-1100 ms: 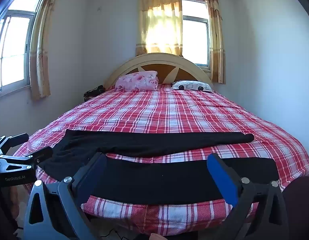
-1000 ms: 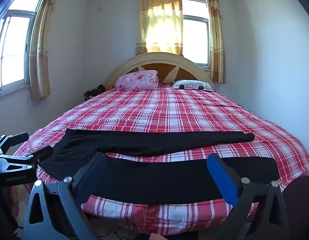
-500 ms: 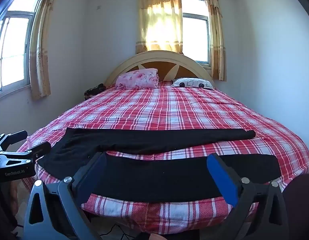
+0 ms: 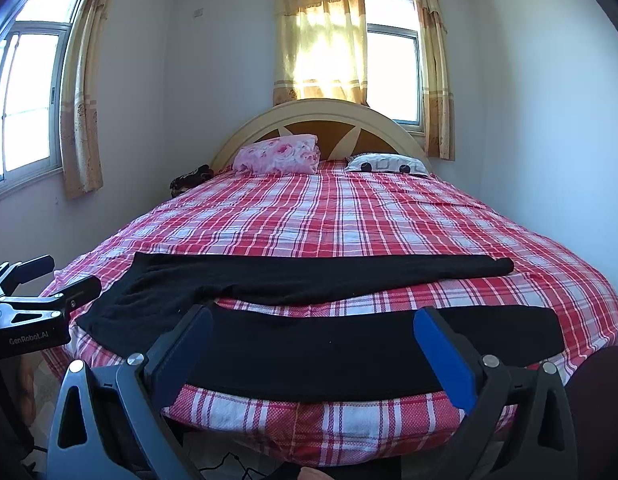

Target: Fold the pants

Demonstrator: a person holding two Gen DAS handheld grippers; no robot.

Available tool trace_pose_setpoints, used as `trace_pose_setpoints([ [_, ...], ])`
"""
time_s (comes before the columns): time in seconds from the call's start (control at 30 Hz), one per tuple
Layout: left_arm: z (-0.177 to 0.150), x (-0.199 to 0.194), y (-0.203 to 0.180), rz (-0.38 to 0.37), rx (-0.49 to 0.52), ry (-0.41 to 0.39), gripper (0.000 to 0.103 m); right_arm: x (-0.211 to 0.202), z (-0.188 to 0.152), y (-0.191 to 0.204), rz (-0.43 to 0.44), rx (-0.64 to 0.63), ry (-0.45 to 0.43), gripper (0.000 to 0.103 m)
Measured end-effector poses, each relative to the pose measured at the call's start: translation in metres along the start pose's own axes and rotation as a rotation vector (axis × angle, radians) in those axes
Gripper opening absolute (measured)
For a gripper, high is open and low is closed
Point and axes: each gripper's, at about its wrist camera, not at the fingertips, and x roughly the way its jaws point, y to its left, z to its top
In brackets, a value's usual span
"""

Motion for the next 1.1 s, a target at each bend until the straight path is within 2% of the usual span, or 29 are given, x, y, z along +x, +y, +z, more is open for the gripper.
trace_pose_setpoints([
  [1.1, -0.0019, 0.0028, 0.0055, -0.002, -0.008, 0.004, 0.103, 0.0015, -0.0016, 0.0011, 0.006, 0.000, 0.012, 0.102],
])
